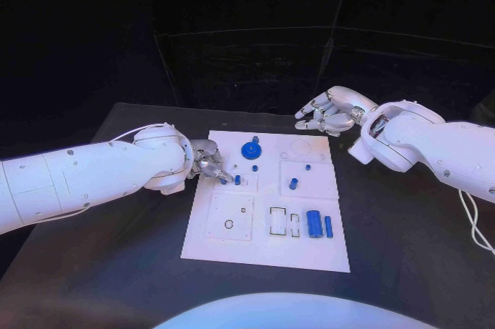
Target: Assemble the parts on the task board
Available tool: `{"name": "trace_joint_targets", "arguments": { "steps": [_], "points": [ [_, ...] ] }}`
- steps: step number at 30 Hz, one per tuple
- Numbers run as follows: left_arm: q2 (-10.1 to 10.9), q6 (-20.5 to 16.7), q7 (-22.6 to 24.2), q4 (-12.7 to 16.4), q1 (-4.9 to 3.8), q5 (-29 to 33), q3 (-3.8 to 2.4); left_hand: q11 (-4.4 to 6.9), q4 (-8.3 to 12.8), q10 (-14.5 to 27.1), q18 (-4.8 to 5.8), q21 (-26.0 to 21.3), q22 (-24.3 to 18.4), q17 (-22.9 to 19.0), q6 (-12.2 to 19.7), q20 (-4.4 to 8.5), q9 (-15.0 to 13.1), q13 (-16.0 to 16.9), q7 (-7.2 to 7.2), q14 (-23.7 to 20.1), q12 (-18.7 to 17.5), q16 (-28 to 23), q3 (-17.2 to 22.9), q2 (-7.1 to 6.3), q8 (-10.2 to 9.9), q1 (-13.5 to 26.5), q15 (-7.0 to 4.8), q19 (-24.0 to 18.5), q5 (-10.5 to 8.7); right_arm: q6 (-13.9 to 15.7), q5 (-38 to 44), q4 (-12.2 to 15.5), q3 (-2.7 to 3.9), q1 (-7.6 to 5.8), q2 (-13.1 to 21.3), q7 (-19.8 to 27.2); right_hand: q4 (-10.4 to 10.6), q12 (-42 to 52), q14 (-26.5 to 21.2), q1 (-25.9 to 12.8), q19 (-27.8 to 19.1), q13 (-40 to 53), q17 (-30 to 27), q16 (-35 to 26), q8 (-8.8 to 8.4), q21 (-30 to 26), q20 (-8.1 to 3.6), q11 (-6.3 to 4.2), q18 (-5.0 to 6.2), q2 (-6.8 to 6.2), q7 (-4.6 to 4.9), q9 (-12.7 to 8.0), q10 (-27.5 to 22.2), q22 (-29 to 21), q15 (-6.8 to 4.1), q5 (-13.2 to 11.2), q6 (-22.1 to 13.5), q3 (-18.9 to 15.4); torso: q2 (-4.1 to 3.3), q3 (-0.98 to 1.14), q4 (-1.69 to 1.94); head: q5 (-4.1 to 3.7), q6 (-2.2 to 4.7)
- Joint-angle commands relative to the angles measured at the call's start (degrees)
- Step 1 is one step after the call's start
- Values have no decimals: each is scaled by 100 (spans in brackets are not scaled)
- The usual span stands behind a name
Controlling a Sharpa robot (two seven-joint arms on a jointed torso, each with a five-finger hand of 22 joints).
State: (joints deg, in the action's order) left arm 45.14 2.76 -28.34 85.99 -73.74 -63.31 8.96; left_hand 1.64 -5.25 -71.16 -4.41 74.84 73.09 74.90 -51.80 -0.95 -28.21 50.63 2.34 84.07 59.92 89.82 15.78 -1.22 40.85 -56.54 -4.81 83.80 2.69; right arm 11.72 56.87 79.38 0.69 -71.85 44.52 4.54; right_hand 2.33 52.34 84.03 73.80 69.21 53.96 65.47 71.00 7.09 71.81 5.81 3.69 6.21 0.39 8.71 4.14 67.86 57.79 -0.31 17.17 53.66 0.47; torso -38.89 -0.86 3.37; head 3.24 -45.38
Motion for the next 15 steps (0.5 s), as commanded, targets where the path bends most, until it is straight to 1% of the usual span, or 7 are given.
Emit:
{"name": "trace_joint_targets", "arguments": {
  "steps": [1, 15],
  "points": [
    [5, 56, -46, -4, -5, 30, -3, 17, -35, -50, 55, 27, 17, 1510, -39, 4, -11, 10, -16, 593, 43, 18, -57, 12, 34, 82, -48, 63, 0, 48, 4, 13, 3, -10, 5, 22, 31, -33, 75, 0, -50, -7, -6, -33, 22, -37, -6, -6, 50, 54, 2, -4, -31, -6, -37, 22, -26, -16, -2, 0, 1, 2, -3],
    [18, -15, -62, -34, -5, 54, -3, 27, -105, -70, 60, 45, 43, 1510, -40, 12, -18, 39, -29, 593, 72, 18, -96, 87, 58, 139, -56, 73, 1, 49, 4, 20, 3, -10, 13, 21, 31, -33, 75, 0, -50, -7, -6, -33, 22, -37, -6, -6, 50, 54, 2, -4, -31, -6, -37, 22, -26, -16, -3, -1, -1, 0, 4]
  ]
}}
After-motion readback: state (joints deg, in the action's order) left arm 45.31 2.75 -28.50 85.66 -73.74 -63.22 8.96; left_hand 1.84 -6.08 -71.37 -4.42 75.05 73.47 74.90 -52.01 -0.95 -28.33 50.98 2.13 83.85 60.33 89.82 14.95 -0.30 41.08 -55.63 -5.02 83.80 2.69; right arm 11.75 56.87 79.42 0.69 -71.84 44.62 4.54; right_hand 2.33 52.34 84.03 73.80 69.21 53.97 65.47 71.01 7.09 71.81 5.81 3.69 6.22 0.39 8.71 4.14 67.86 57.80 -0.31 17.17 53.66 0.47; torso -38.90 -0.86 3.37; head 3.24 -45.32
